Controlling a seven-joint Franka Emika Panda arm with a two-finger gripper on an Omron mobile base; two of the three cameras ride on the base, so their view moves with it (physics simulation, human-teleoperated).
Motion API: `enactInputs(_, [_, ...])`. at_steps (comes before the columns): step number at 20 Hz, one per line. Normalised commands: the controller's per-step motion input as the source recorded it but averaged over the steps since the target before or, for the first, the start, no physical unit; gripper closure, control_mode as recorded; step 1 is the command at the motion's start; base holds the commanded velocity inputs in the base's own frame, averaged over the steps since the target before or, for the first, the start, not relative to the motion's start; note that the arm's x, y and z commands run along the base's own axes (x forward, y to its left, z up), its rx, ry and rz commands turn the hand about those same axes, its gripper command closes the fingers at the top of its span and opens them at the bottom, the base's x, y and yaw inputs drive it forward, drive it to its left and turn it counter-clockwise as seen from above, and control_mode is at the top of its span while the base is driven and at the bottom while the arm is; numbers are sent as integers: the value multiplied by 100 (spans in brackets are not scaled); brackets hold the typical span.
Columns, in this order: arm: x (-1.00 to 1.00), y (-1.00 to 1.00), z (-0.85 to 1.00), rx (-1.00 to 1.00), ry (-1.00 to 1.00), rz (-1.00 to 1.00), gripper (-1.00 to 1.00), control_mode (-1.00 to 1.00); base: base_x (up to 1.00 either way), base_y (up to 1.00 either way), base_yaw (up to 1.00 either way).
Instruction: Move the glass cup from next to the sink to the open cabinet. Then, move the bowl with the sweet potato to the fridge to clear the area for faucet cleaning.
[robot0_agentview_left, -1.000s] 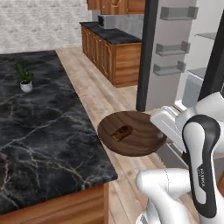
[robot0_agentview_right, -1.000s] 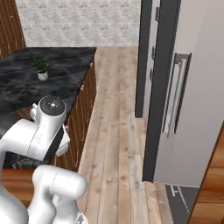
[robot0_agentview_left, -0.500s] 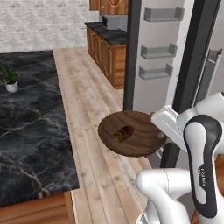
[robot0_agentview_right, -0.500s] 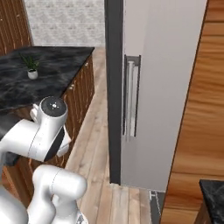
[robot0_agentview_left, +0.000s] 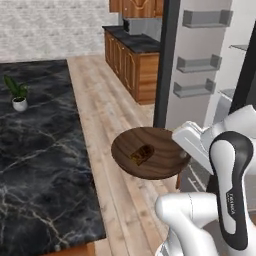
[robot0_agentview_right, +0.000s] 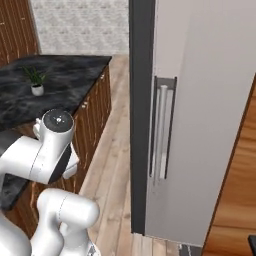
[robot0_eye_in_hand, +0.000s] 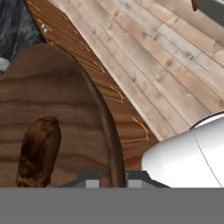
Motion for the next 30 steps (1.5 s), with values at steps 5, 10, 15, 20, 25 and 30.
enactInputs(5, [0, 0, 0, 0, 0, 0, 100, 100, 100, 0, 0])
enactInputs(10, [0, 0, 0, 0, 0, 0, 100, 100, 100, 0, 0])
enactInputs(15, [0, 0, 0, 0, 0, 0, 100, 100, 57, 0, -11])
enactInputs(20, [0, 0, 0, 0, 0, 0, 100, 100, 17, -6, -42])
enactInputs(25, [0, 0, 0, 0, 0, 0, 100, 100, 11, -2, -55])
enactInputs(30, [0, 0, 0, 0, 0, 0, 100, 100, 50, 5, -51])
